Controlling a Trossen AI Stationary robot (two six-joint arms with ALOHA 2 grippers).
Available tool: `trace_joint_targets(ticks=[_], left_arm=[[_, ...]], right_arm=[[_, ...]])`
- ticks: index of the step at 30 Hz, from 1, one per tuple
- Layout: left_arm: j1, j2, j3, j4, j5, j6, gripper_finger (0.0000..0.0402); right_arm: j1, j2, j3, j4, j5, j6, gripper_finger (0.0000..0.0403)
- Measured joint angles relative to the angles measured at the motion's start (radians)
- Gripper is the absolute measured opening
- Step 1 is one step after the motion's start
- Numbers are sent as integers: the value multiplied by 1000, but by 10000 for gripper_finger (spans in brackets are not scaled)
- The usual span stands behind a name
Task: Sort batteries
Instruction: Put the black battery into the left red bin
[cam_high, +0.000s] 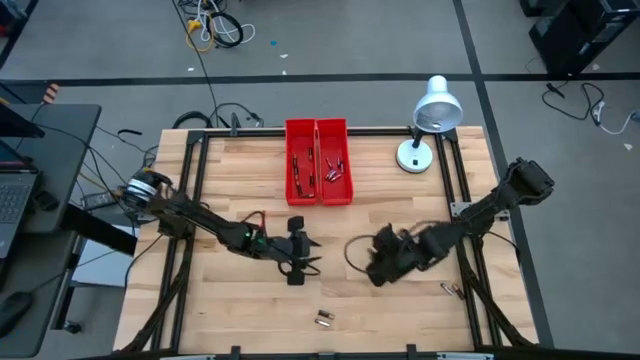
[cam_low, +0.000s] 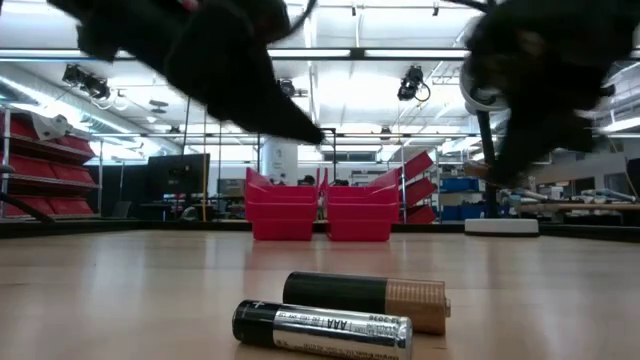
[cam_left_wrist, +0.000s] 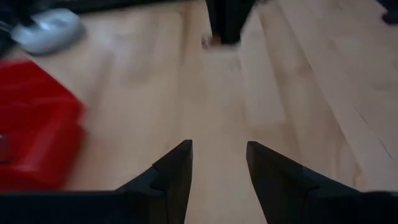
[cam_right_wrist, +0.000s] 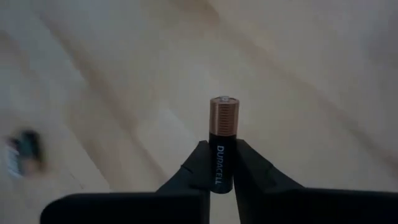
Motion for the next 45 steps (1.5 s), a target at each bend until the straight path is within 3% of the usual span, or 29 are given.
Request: trace_joint_targets(ticks=[8,15,22,31,39,45], left_arm=[[-2,-182,0,-175,-193,27,167],[-2,-212,0,-257,-218,-21,167],[-2,-209,0,-268,-238,-59,167],[-2,-208,0,-327,-202,-80,167],[-3,-208,0,-418,43,-111,167],[-20,-207,0,-409,65,-104,167]], right_arm=[[-270,0,11,379,13,-518,35],[-489,0,10,634,-111,-785,35],[-642,88,78,723,-247,-893,36],[-727,294,283,717,-425,-946,48],[-746,360,336,713,-420,-963,112],[-759,303,336,621,-373,-945,151]])
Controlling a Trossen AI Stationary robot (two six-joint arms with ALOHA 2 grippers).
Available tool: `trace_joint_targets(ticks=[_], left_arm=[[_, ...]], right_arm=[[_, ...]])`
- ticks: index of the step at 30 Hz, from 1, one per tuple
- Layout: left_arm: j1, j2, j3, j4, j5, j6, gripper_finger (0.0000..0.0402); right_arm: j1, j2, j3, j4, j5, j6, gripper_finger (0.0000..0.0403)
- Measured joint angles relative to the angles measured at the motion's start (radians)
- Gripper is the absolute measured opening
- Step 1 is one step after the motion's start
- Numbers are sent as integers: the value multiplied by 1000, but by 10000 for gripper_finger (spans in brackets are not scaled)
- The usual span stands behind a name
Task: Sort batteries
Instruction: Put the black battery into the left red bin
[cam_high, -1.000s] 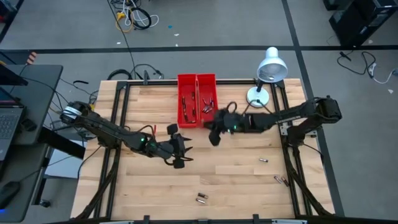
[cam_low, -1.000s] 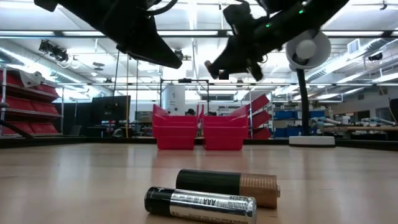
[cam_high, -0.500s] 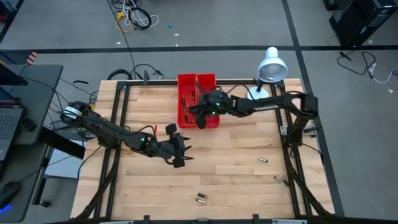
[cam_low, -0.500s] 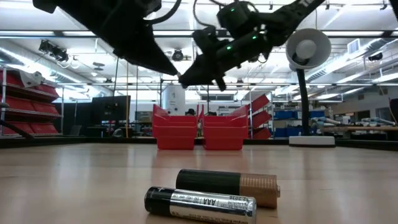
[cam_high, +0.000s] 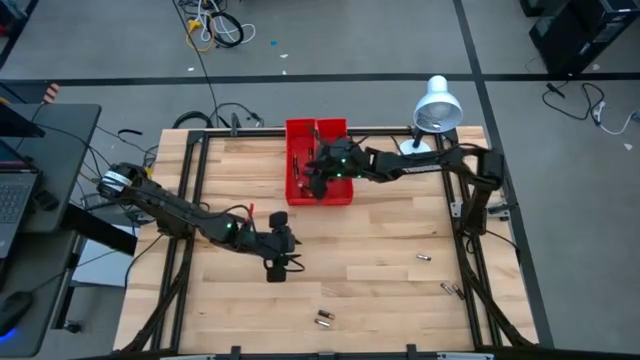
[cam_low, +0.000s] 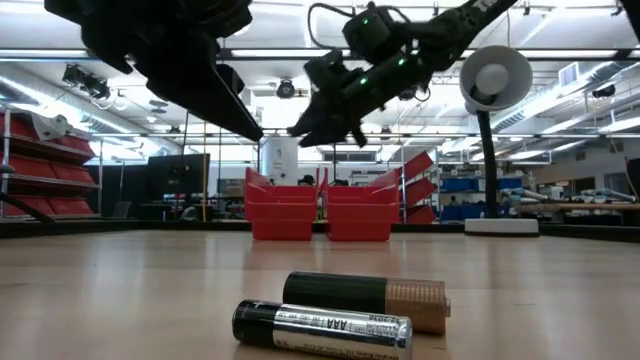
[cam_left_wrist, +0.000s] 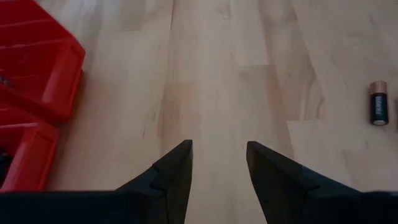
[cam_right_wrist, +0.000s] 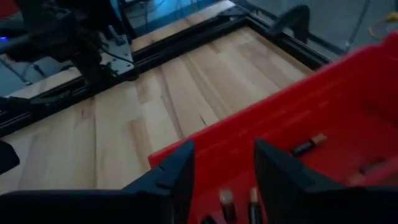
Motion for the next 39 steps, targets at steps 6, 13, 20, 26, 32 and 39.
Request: trace_joint_targets(ticks=[6,13,20,26,32,39], left_arm=[[-29,81,0,88,2,42,168],[-35,262,0,316,93,92,168],[-36,349,0,457,305,109,168],[-35,355,0,463,304,105,168],[-64,355,0,458,323,42,168],[-109,355,0,458,242,-15,168]], right_arm=[[65,-147,0,-335,62,4,148],[316,-260,0,-732,267,161,140],[620,-271,-21,-786,317,380,138],[813,-123,-142,-343,416,329,138],[876,81,-174,25,424,121,138],[902,210,-133,212,355,11,137]])
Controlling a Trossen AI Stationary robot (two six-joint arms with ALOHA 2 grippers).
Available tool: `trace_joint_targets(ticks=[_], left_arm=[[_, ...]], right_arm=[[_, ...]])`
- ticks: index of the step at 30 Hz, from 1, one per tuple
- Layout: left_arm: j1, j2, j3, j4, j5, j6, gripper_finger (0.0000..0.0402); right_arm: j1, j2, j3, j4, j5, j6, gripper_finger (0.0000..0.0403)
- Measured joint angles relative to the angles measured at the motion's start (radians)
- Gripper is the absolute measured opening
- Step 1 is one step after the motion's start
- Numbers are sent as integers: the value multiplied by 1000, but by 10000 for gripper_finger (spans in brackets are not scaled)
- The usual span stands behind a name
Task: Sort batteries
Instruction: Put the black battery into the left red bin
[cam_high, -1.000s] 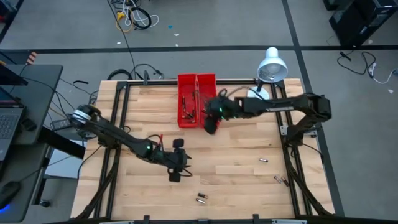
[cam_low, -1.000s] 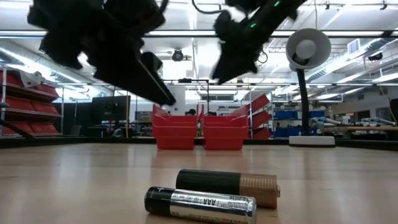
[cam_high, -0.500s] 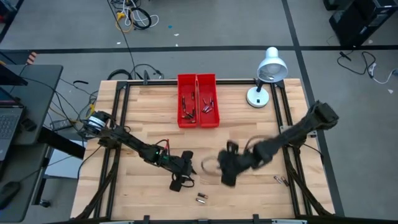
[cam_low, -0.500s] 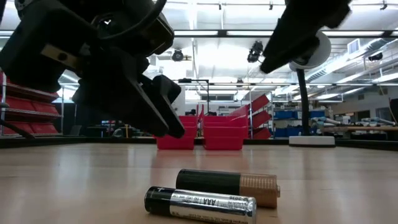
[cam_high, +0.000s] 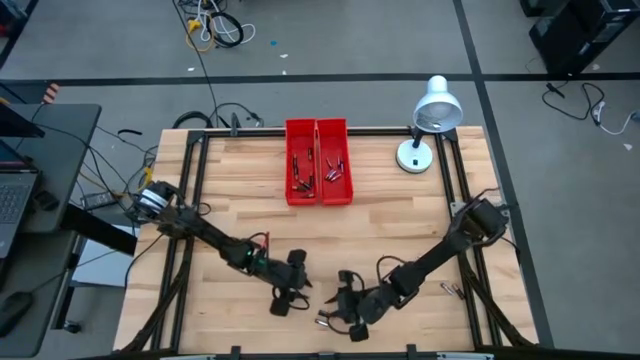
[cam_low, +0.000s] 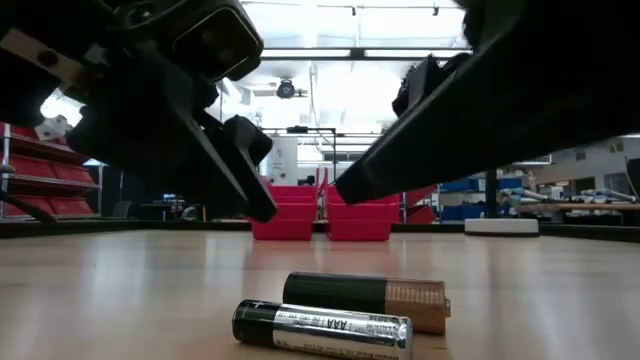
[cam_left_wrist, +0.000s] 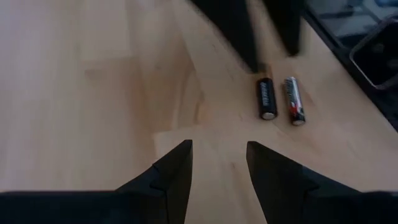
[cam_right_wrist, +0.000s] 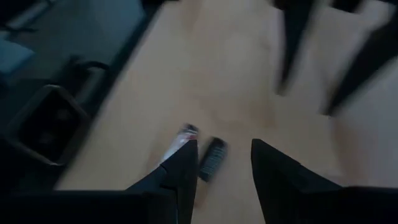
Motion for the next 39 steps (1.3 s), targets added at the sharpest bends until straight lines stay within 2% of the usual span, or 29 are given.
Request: trace_joint_targets(ticks=[4,10,20,24,27,31,34,39], left_arm=[[-20,0,0,1,-70,-68,168],[-52,0,0,1,-77,-141,168],[-97,0,0,4,-182,-150,167],[-96,0,0,4,-198,-146,167],[-95,0,0,-2,-229,-145,167],[-92,-1,1,-100,-241,-145,167],[-75,-1,1,-217,-279,-167,167],[-33,-7,7,-320,-282,-207,168]], right_arm=[[23,40,35,16,-4,1,137],[32,87,62,15,34,15,133],[20,90,63,-122,58,99,130],[4,84,67,-201,102,133,112],[-19,83,66,-217,95,130,79],[-43,82,64,-181,38,78,23],[-51,78,63,-172,25,65,22],[-79,39,58,-212,29,14,23]])
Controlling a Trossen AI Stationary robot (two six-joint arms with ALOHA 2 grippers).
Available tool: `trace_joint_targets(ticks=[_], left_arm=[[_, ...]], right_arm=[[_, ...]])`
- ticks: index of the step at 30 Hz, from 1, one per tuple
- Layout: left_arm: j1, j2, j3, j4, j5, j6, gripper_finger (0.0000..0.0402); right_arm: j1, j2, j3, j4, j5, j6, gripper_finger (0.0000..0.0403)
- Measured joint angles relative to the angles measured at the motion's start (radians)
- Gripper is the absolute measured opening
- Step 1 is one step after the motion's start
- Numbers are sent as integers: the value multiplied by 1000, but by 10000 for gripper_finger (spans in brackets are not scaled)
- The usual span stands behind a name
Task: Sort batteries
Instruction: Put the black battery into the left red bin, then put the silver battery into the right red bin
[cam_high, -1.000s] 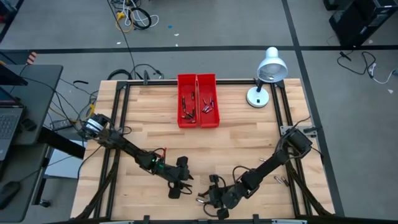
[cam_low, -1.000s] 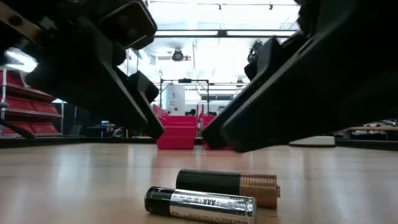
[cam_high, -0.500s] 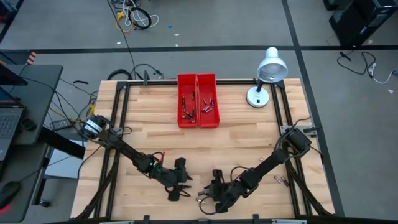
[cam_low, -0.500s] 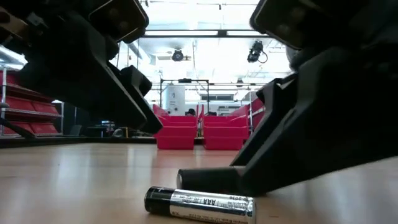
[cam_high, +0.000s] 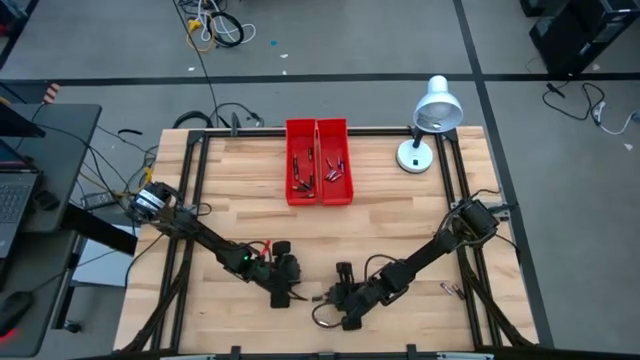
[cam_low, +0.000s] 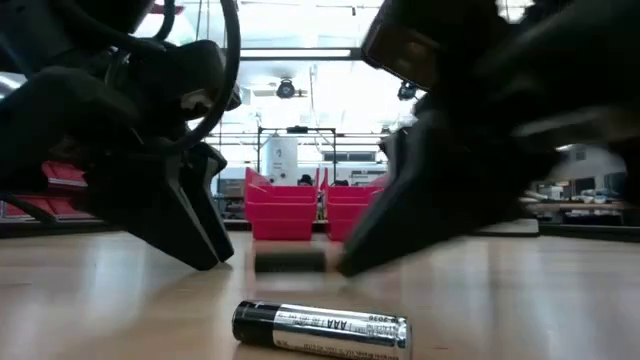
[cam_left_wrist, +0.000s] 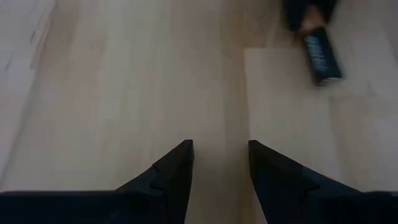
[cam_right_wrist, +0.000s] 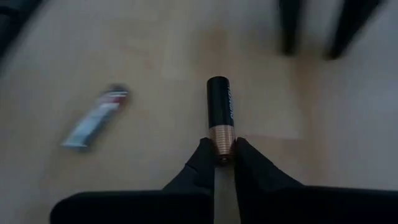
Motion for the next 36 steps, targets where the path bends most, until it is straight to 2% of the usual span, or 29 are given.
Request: trace_joint_targets(ticks=[5,10,17,21,25,36], left_arm=[[31,-11,1,-65,1,90,168],[73,-20,-5,-55,1,235,168],[119,-11,-10,78,16,421,168],[150,-9,-10,97,12,434,168],[194,-9,-10,101,12,432,168],[248,37,-11,173,22,346,168]], right_arm=[[-70,-106,1,-93,99,-168,24],[-206,-217,1,-190,169,-324,30],[-454,-279,2,-137,153,-509,30],[-591,-253,3,-53,29,-511,37],[-678,-222,2,-21,-16,-487,50],[-723,-218,3,31,-23,-485,133]])
